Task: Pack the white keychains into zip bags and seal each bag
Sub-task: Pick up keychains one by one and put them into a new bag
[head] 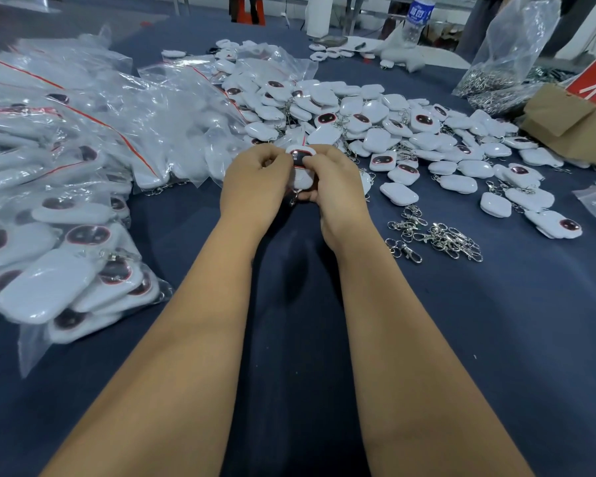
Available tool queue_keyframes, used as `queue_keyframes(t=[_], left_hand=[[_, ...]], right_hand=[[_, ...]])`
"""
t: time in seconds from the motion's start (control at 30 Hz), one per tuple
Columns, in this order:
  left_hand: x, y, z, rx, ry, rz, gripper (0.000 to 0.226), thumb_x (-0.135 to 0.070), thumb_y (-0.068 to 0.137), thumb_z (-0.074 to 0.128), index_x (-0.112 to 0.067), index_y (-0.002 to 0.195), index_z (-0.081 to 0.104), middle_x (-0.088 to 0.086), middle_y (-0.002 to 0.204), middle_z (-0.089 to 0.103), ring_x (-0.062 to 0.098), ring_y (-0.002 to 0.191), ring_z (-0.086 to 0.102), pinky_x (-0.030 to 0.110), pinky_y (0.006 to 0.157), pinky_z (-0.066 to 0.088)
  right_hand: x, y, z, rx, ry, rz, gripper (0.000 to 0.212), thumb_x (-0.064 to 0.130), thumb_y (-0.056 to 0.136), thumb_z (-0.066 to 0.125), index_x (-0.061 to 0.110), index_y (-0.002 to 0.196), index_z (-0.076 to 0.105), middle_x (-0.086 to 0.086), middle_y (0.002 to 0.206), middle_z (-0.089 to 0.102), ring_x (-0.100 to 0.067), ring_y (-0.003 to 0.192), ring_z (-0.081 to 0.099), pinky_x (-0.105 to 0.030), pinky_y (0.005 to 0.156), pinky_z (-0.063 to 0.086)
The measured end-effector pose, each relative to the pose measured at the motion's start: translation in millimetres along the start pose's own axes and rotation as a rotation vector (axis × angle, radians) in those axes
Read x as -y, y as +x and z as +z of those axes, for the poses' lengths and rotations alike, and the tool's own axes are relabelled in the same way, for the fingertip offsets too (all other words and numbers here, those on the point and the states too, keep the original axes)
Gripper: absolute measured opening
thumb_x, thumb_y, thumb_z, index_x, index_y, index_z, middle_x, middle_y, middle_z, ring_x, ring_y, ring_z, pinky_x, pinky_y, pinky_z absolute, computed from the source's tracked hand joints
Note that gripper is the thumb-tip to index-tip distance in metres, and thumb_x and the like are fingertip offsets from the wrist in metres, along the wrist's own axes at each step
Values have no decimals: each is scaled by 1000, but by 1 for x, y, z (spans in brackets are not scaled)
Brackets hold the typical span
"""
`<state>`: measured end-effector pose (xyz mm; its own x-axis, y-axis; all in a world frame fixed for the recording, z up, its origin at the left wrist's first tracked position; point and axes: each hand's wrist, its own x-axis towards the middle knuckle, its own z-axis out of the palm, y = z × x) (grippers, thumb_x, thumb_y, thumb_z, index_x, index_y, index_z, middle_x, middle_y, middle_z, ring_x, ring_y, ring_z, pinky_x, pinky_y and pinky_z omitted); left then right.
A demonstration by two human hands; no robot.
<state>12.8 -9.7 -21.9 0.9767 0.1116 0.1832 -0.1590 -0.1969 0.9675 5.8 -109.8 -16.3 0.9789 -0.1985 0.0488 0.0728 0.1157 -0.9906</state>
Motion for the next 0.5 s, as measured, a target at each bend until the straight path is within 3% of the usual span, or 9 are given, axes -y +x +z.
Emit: queue_keyframes(t=[0.17,0.3,0.5], left_hand=[[1,1,-1,20,-3,-21,18,-33,76,52,-26,62,61,-13,55,56,13,59,49,34,63,39],[1,1,-1,34,-12,-29,16,-35,74,54,-25,64,61,-11,56,57,16,60,49,36,64,40],[2,3,-1,40,-12,-27,25,-35,75,55,-14,80,68,-1,69,64,16,66,54,38,69,45]], right_hand=[[0,-2,0,8,40,0,19,5,90,54,19,81,64,7,68,67,-7,60,61,-26,61,50],[3,-5,1,23,47,2,19,2,92,52,16,86,63,2,74,65,-1,54,60,-16,52,48],[4,-6,2,28,-39,-4,21,2,95,48,17,90,61,-5,89,63,-6,65,58,-14,56,47]])
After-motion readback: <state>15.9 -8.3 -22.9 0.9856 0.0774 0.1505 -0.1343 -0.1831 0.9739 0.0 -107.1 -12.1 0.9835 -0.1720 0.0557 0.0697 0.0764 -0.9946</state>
